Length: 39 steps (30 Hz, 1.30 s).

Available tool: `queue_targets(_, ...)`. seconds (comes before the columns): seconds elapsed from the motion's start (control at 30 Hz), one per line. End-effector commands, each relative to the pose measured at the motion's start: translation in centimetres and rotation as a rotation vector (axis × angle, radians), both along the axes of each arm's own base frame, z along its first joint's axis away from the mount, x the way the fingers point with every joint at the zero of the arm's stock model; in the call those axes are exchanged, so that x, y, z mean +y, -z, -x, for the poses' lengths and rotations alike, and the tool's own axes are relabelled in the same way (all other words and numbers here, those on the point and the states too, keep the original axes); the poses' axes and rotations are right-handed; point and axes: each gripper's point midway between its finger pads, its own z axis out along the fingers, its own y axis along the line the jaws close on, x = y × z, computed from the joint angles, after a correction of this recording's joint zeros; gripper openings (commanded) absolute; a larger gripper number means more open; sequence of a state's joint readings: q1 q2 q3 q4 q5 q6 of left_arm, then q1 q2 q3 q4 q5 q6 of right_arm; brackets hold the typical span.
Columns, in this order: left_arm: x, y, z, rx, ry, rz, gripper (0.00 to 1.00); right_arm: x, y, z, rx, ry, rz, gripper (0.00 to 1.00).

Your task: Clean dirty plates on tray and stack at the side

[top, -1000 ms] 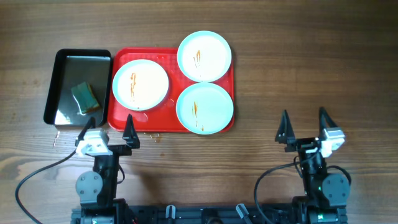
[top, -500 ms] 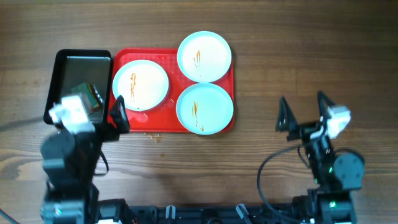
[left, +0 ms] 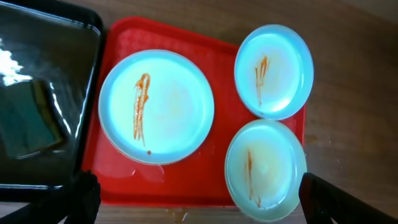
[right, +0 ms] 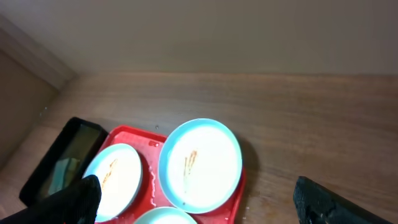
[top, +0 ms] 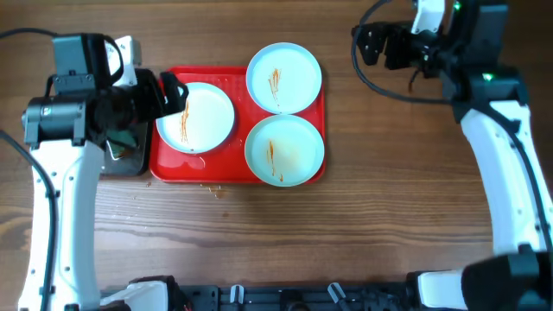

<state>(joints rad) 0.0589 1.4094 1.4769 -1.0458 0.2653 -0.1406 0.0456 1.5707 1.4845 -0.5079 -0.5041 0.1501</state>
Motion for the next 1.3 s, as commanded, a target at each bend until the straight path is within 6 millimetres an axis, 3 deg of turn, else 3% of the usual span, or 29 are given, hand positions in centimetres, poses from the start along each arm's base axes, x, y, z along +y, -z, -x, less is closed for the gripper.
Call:
queue_targets(0.0,-0.3,-1.1,-1.2,-0.055,0.017,0.016,1.0,2.9,0.9,-1.2,0.019,-0.119,-0.106,0.99)
queue_targets(0.03,0.6,-0.7,-1.4,-0.042,-0.026,-0.009,1.0,3.9,1.5,-1.4,0.037,-0.13,-0.12,0.99)
queue_targets(0.1,5.6,1.4,-0.8,0.073,-0.348,-0.047,1.0,7.7,3.7,-1.0,0.104,-0.132,-0.093,0.93)
queue_targets(0.2,10.0,3.4,0.3,0.163,-0.505,-0.081,1.0,13.4,4.9,0.3,0.128,-0.151,-0.032,0.88)
queue_targets(0.33,13.5,5.3,1.0,0.232,-0.597,-0.108,1.0,19.8,6.9,1.2,0.196,-0.203,-0.016,0.82)
queue_targets(0.37,14.0,5.7,1.0,0.246,-0.611,-0.119,1.0,21.8,8.9,1.6,0.247,-0.232,0.001,0.77)
queue_targets(0.4,14.2,6.0,1.0,0.255,-0.615,-0.129,1.0,22.8,10.2,2.0,0.282,-0.241,0.009,0.75)
queue_targets(0.47,14.4,6.7,1.0,0.277,-0.611,-0.143,1.0,24.9,14.9,3.1,0.381,-0.24,0.041,0.68)
queue_targets(0.6,14.5,7.7,0.9,0.308,-0.601,-0.152,1.0,26.6,21.7,3.5,0.456,-0.232,0.111,0.6)
queue_targets(0.77,14.7,8.2,0.7,0.317,-0.601,-0.154,1.0,28.5,26.0,3.2,0.459,-0.195,0.121,0.52)
queue_targets(0.93,14.8,9.0,0.3,0.33,-0.6,-0.155,1.0,28.4,27.6,1.7,0.423,-0.124,0.127,0.35)
queue_targets(1.03,14.9,10.1,0.1,0.357,-0.597,-0.155,1.0,28.4,28.4,1.8,0.43,-0.122,0.138,0.26)
queue_targets(1.07,14.9,10.4,-0.1,0.359,-0.597,-0.155,1.0,28.4,29.0,2.1,0.438,-0.124,0.145,0.15)
queue_targets(1.1,15.0,10.8,-0.3,0.363,-0.596,-0.155,1.0,28.3,29.6,2.3,0.454,-0.123,0.156,0.11)
queue_targets(1.23,15.4,12.5,-1.6,0.369,-0.596,-0.154,1.0,27.9,31.1,3.3,0.499,-0.126,0.187,0.1)
queue_targets(1.27,15.6,13.4,-2.2,0.37,-0.596,-0.154,0.92,27.7,31.3,3.6,0.513,-0.124,0.197,0.08)
